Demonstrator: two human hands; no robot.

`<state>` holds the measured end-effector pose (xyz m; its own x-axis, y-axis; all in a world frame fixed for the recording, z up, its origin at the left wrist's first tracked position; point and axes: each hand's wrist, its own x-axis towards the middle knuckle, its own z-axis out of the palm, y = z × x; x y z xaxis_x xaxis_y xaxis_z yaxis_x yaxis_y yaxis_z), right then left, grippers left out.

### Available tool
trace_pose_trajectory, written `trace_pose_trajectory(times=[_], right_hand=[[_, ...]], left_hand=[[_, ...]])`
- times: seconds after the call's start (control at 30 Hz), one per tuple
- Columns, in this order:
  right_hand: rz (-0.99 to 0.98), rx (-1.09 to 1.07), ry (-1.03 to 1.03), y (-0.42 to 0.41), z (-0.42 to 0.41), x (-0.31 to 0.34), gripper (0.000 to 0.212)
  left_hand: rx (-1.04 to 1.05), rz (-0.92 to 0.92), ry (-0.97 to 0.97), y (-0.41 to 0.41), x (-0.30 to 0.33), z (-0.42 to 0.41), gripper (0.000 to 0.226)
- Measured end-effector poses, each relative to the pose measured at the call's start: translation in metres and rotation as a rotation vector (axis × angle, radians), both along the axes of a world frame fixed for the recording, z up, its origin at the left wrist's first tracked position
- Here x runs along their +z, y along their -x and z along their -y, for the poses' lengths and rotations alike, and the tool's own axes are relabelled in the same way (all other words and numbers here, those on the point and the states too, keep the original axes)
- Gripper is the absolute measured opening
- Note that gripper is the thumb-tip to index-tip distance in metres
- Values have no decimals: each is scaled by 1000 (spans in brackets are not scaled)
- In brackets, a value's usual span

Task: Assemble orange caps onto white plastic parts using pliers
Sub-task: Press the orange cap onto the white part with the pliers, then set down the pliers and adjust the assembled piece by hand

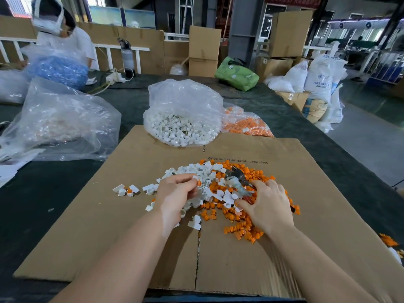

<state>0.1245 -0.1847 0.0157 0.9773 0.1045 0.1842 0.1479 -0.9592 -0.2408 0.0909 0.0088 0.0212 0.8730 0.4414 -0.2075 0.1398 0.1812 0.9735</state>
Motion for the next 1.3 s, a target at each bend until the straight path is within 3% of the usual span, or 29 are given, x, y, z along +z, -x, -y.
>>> trace_pose_trajectory(times=[0.27, 0.43, 0.57, 0.73, 0.9, 1.03, 1.3], right_hand=[[51, 34, 199, 0, 2, -7, 71], [301, 406, -267, 19, -33, 7, 30], [404, 529, -388, 27, -44, 11, 13], [344, 496, -441, 28, -44, 11, 5], [228, 444, -523, 32, -43, 5, 9], [203, 427, -536, 33, -38, 2, 17], [180, 432, -580, 34, -42, 1, 8]], left_hand=[[-147, 23, -196, 2, -1, 6, 28], [-233, 46, -216, 6, 1, 12, 32], [-298, 76, -163, 11, 6, 17, 29], [-436, 128, -320, 14, 3, 13, 42], [-319, 174, -594, 14, -1, 15, 33], [-293, 182, -636, 15, -6, 14, 35], [-381, 220, -696, 14, -9, 14, 33]])
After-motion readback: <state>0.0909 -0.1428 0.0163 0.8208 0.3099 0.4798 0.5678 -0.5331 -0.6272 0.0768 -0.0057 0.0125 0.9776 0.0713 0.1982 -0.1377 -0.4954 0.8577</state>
